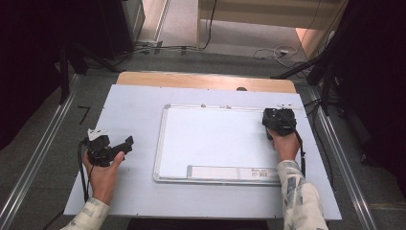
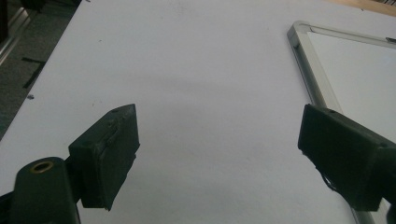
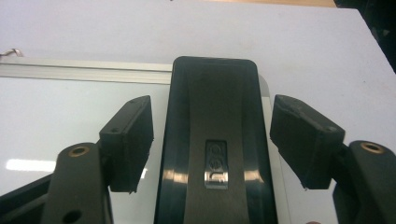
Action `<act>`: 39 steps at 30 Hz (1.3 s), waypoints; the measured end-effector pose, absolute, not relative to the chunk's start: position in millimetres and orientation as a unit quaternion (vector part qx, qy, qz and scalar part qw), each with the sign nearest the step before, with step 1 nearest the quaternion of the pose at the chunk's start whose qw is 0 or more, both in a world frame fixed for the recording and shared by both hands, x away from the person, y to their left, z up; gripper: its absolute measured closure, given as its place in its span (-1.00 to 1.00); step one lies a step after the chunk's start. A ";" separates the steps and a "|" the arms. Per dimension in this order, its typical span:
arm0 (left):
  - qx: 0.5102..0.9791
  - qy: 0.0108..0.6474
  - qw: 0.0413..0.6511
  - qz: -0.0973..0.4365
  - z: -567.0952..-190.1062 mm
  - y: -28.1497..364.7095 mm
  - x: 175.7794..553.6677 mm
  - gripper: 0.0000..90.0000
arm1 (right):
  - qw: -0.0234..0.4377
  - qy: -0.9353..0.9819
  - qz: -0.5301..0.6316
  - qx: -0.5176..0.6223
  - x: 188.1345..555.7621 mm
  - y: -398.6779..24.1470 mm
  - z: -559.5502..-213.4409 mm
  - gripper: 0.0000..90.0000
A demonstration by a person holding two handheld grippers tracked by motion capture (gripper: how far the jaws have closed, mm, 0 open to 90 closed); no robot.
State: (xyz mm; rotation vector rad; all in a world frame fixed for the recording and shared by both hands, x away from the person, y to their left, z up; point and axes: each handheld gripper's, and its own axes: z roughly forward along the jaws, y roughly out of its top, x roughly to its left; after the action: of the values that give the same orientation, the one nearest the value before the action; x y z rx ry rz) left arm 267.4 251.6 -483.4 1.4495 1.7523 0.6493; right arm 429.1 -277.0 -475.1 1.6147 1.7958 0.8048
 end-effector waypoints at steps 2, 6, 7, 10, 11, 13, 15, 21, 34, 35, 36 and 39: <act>0.568 0.686 0.378 0.255 -483.5 251.4 267.5 -0.71 | 0.298 0.680 0.307 0.596 421.7 -278.7 -471.4 -0.39; 0.569 0.684 0.378 0.256 -483.2 251.2 267.5 -0.72 | 0.283 0.683 0.324 0.590 406.7 -285.6 -467.2 -0.46; 0.568 0.685 0.377 0.256 -483.1 251.8 267.4 -0.71 | 0.280 0.686 0.327 0.587 402.8 -287.2 -466.8 -0.49; 0.563 0.688 0.378 0.257 -483.0 253.6 267.8 -0.71 | 0.272 0.696 0.328 0.578 391.6 -291.1 -464.4 -0.53; 0.563 0.689 0.378 0.256 -483.1 254.2 267.9 -0.72 | 0.270 0.699 0.329 0.574 388.6 -292.5 -462.9 -0.54; 0.564 0.690 0.377 0.253 -483.8 254.4 268.3 -0.72 | 0.269 0.704 0.332 0.567 382.4 -295.1 -459.7 -0.57; 0.564 0.691 0.377 0.252 -484.4 253.9 268.7 -0.72 | 0.260 0.706 0.341 0.564 376.7 -298.0 -457.6 -0.59; 0.563 0.691 0.377 0.253 -484.0 253.9 268.3 -0.71 | 0.251 0.713 0.357 0.549 359.6 -300.7 -453.6 -0.61; 0.562 0.693 0.376 0.253 -484.2 255.8 267.3 -0.72 | 0.258 0.710 0.368 0.543 327.7 -322.3 -451.4 -0.60; 0.561 0.693 0.376 0.253 -484.1 256.1 267.1 -0.72 | 0.256 0.709 0.369 0.544 326.0 -324.3 -451.5 -0.60; 0.557 0.695 0.377 0.253 -484.3 256.1 267.2 -0.72 | 0.260 0.708 0.368 0.544 324.4 -326.2 -451.6 -0.60; 0.557 0.695 0.377 0.253 -484.2 257.6 266.9 -0.71 | 0.261 0.706 0.368 0.546 319.9 -332.8 -451.8 -0.60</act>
State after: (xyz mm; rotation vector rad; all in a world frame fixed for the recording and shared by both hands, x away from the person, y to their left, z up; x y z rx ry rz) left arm 266.9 257.6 -484.2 1.4239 1.7775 0.6475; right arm 319.9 -332.8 -451.8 1.4771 1.9110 0.9956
